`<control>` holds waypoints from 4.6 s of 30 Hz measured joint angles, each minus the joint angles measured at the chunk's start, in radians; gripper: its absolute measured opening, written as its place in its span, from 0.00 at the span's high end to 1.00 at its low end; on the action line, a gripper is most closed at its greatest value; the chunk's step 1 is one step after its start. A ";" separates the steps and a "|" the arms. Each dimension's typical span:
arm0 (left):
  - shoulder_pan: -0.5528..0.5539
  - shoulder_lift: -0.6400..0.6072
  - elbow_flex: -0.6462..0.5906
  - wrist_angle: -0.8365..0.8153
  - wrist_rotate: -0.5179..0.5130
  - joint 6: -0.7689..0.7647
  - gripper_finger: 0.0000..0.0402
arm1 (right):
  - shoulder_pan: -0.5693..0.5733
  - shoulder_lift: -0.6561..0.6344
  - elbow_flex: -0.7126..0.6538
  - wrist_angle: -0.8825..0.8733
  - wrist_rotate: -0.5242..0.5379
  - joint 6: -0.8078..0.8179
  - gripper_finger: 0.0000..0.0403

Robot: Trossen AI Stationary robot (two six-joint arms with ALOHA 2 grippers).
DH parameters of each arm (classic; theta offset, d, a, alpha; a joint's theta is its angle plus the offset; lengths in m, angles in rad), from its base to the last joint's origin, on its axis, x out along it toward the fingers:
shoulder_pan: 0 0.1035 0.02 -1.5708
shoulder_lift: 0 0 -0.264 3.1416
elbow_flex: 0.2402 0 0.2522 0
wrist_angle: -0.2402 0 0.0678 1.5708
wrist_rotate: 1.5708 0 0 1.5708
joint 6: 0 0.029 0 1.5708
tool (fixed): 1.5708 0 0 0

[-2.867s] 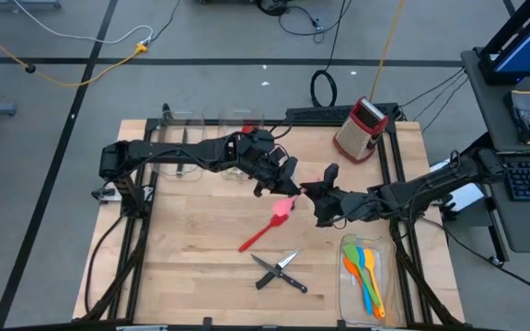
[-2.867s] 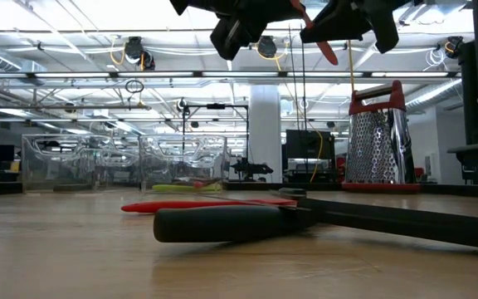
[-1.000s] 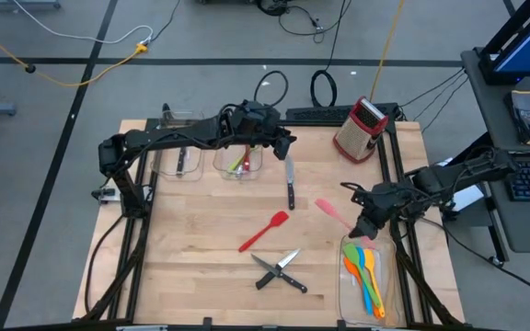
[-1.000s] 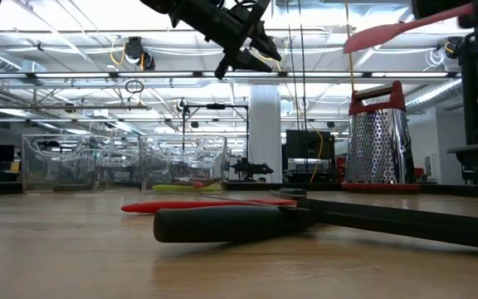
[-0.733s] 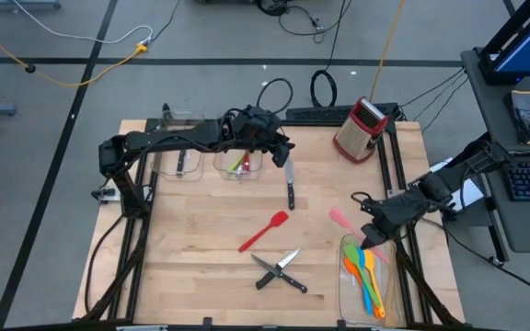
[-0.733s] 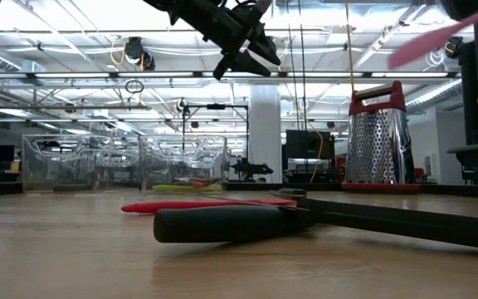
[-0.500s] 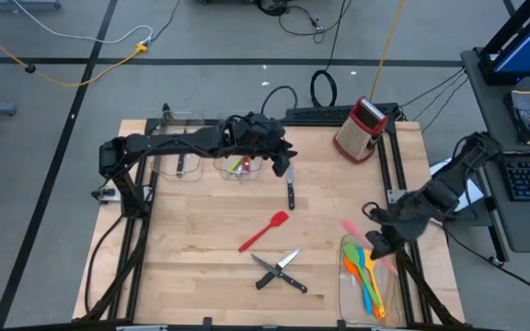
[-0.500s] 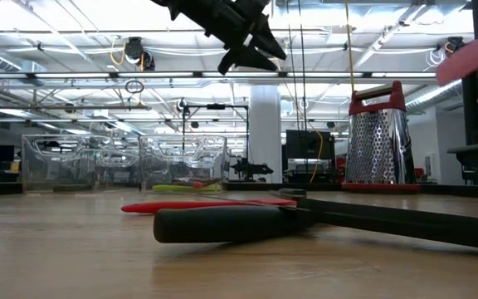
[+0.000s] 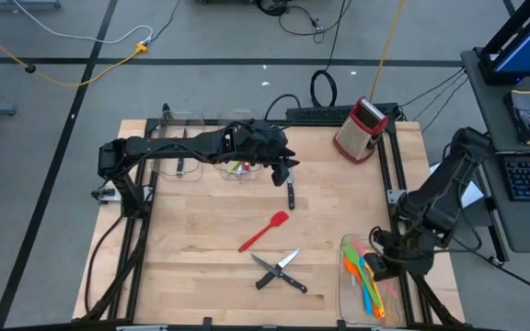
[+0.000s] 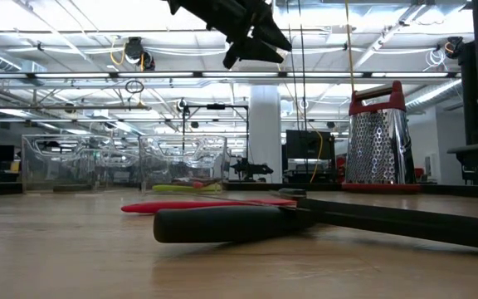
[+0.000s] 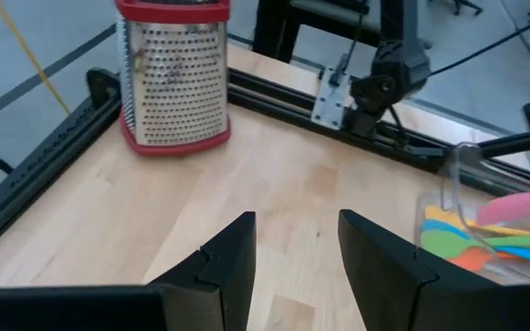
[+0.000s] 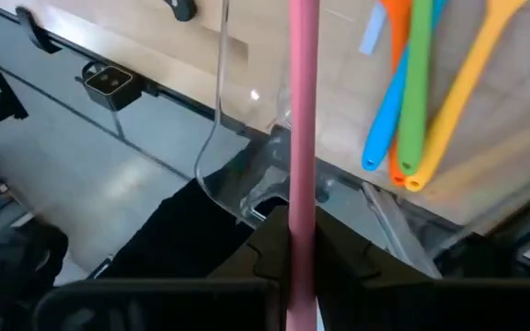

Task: Pick & Place Kitchen Items
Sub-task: Put the pink spatula into the bottom transparent bin, then put the red spatula into the bottom transparent bin

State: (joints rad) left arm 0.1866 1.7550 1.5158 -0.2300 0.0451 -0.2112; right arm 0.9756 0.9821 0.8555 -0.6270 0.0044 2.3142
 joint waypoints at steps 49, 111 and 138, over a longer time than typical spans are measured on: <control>-0.053 -0.031 0.001 -0.003 0.089 0.003 0.60 | 0.075 0.209 0.000 0.114 -0.049 -0.034 0.83; -0.287 0.213 0.000 -0.505 0.030 -0.381 0.61 | -0.172 -0.304 -0.001 0.304 0.732 -2.357 1.00; -0.263 0.301 0.000 -0.421 0.029 -0.418 0.35 | -0.224 -0.336 -0.001 0.273 0.728 -2.353 0.99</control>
State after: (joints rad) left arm -0.0765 2.0560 1.5158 -0.6510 0.0737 -0.6296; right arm 0.7513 0.6460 0.8547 -0.3542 0.7322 -0.0391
